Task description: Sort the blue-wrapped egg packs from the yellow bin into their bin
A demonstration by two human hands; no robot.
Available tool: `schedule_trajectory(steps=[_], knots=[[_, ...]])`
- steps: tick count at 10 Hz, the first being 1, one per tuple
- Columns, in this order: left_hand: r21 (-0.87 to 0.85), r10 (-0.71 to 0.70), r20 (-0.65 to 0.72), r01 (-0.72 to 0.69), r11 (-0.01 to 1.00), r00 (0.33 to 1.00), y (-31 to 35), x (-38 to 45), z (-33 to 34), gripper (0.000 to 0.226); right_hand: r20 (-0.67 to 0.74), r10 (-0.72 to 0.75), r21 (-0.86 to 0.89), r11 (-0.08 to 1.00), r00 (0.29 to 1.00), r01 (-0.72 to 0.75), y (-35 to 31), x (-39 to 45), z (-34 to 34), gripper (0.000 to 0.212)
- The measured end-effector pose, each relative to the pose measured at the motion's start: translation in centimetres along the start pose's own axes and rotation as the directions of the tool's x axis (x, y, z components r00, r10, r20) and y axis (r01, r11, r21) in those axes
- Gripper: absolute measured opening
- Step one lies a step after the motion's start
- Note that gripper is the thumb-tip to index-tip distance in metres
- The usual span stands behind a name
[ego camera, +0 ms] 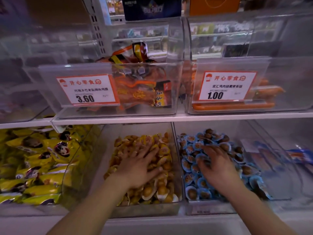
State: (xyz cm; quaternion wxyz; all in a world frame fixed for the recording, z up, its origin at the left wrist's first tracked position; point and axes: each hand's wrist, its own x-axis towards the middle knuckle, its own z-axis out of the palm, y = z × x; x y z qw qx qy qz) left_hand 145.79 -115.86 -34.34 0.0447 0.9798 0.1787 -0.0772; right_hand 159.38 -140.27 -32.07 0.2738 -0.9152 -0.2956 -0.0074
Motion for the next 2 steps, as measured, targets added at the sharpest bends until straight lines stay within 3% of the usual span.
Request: schedule_trajectory(steps=[1,2], knots=[[-0.146,-0.053,0.079,0.064,0.987,0.995,-1.5,-1.2,-0.6,0.076,-0.131,-0.064,0.038,0.997,0.989,0.069,-0.1,-1.0,-0.7,0.042],[-0.35,-0.066,-0.008,0.059,0.935,0.998,-1.8,-4.0,-2.0,0.08,-0.328,-0.09,0.246,0.953,0.94,0.177,-0.5,-3.6,-2.6,0.027]])
